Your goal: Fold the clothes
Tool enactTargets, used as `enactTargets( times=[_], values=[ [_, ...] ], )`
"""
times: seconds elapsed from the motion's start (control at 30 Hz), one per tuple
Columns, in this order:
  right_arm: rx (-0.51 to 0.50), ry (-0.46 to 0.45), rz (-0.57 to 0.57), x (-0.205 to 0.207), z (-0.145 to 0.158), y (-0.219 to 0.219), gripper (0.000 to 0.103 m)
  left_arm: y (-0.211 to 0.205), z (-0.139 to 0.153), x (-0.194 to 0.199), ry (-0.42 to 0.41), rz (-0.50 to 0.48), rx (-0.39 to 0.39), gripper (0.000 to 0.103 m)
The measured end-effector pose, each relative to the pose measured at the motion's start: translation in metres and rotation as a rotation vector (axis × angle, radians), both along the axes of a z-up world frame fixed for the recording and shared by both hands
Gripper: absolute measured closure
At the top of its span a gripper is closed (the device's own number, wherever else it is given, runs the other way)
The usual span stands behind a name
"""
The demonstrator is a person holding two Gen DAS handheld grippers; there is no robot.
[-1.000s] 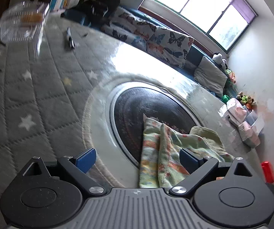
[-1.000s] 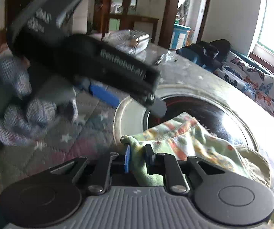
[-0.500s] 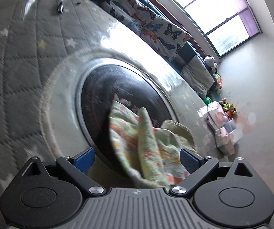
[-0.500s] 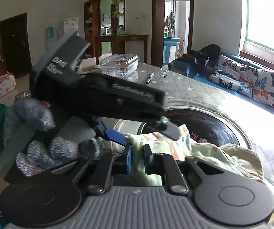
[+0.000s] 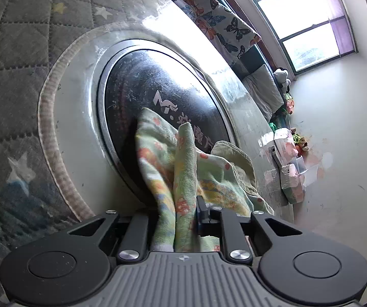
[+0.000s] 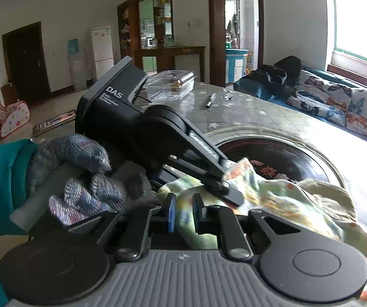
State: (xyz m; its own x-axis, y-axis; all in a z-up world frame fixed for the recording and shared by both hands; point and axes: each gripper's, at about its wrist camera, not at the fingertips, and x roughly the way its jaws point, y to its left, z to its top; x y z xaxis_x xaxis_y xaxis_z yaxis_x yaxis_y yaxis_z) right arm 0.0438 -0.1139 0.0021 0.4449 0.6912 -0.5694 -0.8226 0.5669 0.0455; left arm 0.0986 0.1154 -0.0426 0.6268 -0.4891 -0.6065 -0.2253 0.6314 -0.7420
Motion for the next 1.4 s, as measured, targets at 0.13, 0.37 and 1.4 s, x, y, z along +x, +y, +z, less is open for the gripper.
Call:
enactTargets(
  times=[0.13,0.37,1.4],
  values=[
    [0.003,0.009,-0.092,0.006,-0.002,-0.025,0.072,0.000,0.002,-0.003,-0.008,-0.009,0.018,0.086],
    [-0.030,0.015,-0.368,0.042,-0.021,-0.087,0.067,-0.002,0.005,-0.003,-0.017,-0.014,0.043,0.086],
    [0.039,0.054,-0.724,0.097,-0.041,-0.170,0.088,-0.013,0.011,0.004,-0.033,-0.034,0.105,0.085]
  ],
)
